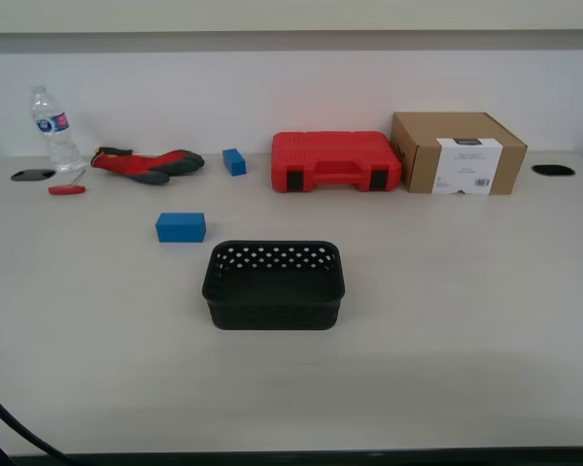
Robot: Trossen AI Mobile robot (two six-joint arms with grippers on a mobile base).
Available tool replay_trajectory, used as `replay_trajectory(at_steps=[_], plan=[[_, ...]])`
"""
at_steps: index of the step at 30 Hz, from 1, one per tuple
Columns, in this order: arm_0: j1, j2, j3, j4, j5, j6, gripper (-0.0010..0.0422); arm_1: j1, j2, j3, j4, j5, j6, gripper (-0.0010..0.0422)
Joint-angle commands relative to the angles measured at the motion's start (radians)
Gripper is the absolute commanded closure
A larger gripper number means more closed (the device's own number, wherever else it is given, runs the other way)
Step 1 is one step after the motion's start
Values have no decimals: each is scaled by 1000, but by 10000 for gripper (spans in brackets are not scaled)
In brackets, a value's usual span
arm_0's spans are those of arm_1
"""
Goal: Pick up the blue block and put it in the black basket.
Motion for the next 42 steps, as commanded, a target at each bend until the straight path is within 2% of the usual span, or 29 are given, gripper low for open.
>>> replay_trajectory(at_steps=[1, 17, 19, 22, 25, 32, 36, 42], plan=[[1, 0, 1, 3, 0, 0, 413, 0, 0, 0, 3, 2, 2, 413], [1, 0, 1, 3, 0, 0, 413, 0, 0, 1, 4, 2, -5, 413], [1, 0, 1, 2, 0, 0, 413, 0, 0, 0, 0, 22, -11, 413], [1, 0, 1, 3, 0, 0, 413, 0, 1, 5, -40, 106, 86, 413], [1, 0, 1, 3, 0, 0, 413, -1, 1, 21, -192, 153, 238, 413], [1, 0, 1, 3, 0, 0, 413, -2, 50, 43, -512, 154, 497, 413], [1, 0, 1, 3, 0, 0, 413, -3, 161, 44, -585, 156, 577, 413], [1, 0, 1, 2, 0, 0, 413, -71, 375, 44, -652, 156, 597, 413]])
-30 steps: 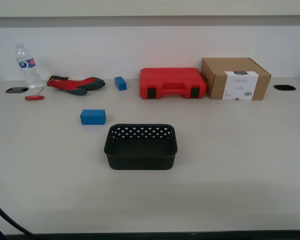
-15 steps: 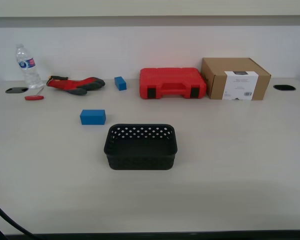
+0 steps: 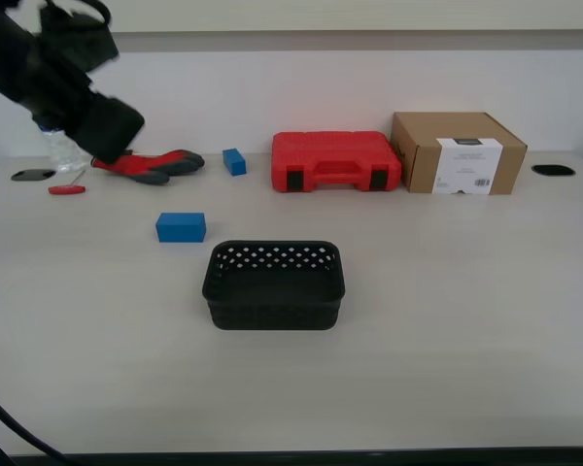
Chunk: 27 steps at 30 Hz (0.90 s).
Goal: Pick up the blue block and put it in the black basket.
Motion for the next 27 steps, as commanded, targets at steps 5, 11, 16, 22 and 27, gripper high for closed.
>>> replay_trajectory(at_steps=[5, 11, 16, 22, 27], plan=[[0, 0, 1, 2, 0, 0, 413, -93, 144, 1, 6, -26, 113, 413], [0, 0, 1, 2, 0, 0, 413, -93, 310, 123, 65, -89, 239, 413], [0, 0, 1, 2, 0, 0, 413, -94, 466, 298, -113, -159, 330, 413], [0, 0, 1, 2, 0, 0, 413, -92, 632, 467, -268, -260, 440, 412], [0, 0, 1, 2, 0, 0, 413, -92, 711, 542, -313, -257, 491, 412]])
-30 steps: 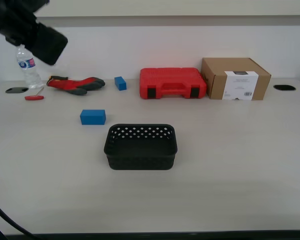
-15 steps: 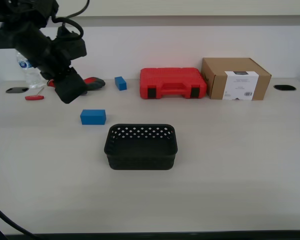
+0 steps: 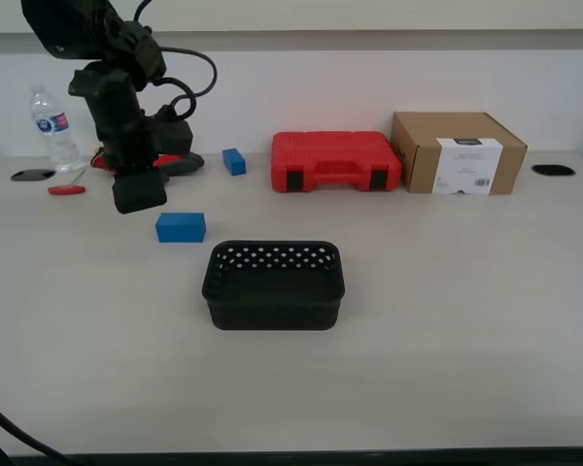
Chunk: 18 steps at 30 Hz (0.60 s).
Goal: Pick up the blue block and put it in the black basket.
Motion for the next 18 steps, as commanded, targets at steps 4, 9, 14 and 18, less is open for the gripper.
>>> replay_trajectory(at_steps=[4, 9, 14, 18], plan=[[1, 0, 1, 2, 0, 0, 413, 1, 51, 65, -118, 17, 104, 413], [1, 0, 1, 2, 0, 0, 413, 5, 51, 82, -107, 17, 135, 412], [1, 0, 1, 2, 0, 0, 413, 5, 51, 126, -180, 28, 34, 412], [1, 0, 1, 2, 0, 0, 413, -1, 51, 139, -186, 90, -84, 412]])
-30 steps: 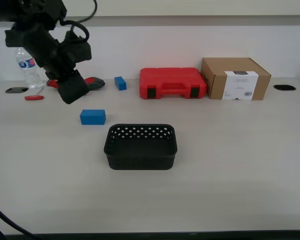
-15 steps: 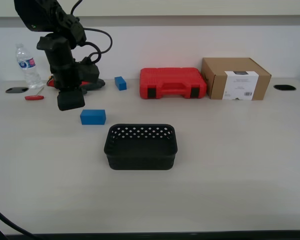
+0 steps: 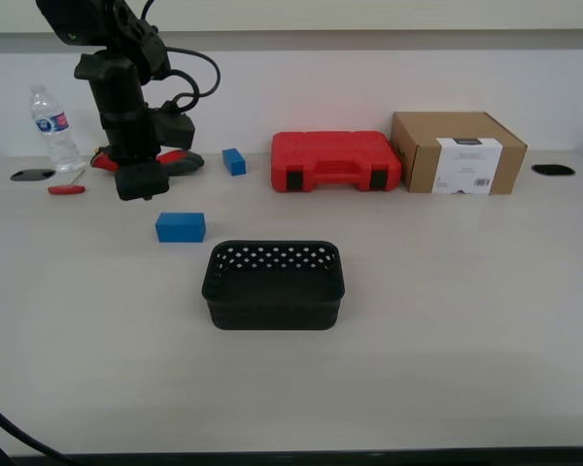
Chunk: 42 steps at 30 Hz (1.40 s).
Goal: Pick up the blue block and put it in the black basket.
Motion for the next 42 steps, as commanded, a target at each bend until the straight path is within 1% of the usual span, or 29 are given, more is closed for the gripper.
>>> replay_trajectory(at_steps=[1, 3, 5, 6, 7, 8, 10, 12, 13, 14, 15, 16, 18, 21, 24, 26, 28, 29, 31, 33, 36, 40, 42], plan=[[-1, 0, 1, 3, 0, 0, 413, -11, 13, 2, 0, 85, -56, 408], [0, 0, 1, 1, 0, 0, 413, -24, 44, 10, 1, 74, -55, 392], [0, 0, 1, 2, 0, 0, 413, -30, 110, 40, -13, 11, -55, 360], [-1, 0, 1, 3, 0, 0, 413, -32, 147, 64, -31, -35, -56, 336], [-1, 0, 1, 2, 0, 0, 413, -32, 181, 92, -55, -71, -55, 308], [-1, 0, 1, 3, 0, 0, 413, -32, 206, 120, -78, -87, -55, 274], [0, 0, 1, 2, 0, 0, 413, -32, 235, 171, -104, -82, -54, 197], [0, 0, 1, 3, 0, 0, 413, -32, 245, 224, -134, -60, -21, 111], [0, 0, 1, 3, 0, 0, 413, -32, 245, 238, -129, -50, -20, 80], [-1, 0, 1, 3, 0, 0, 413, -32, 245, 247, -116, -50, -21, 59], [0, 0, 1, 2, 0, 0, 413, -33, 245, 253, -102, -50, -25, 47], [0, 0, 1, 3, 0, 0, 413, -34, 245, 258, -88, -49, -26, 43], [-1, 0, 1, 3, 0, 0, 413, -34, 246, 256, -46, -48, -10, 58], [-1, 0, 1, 3, 0, 0, 413, -34, 246, 256, 10, -45, 46, 107], [-1, 0, 1, 3, 0, 0, 413, -34, 259, 258, 64, -46, 47, 170], [0, 0, 1, 1, 0, 0, 413, -35, 288, 273, 63, -48, 20, 207], [0, 0, 1, 2, 0, 0, 413, -40, 338, 298, 41, -51, 9, 231], [-1, 0, 1, 1, 0, 0, 413, -42, 364, 314, 23, -68, 10, 241], [-1, 0, 1, 2, 0, 0, 413, -41, 383, 323, 21, -72, 11, 243], [0, 0, 1, 1, 0, 0, 413, -40, 386, 324, 24, -63, 17, 235], [0, 0, 1, 1, 0, 0, 413, -37, 395, 323, 37, -47, 27, 198], [-1, 0, 1, 2, 0, 0, 413, -38, 443, 325, 50, -50, 36, 135], [0, 0, 1, 0, 0, 0, 413, -39, 464, 327, 49, -50, 43, 114]])
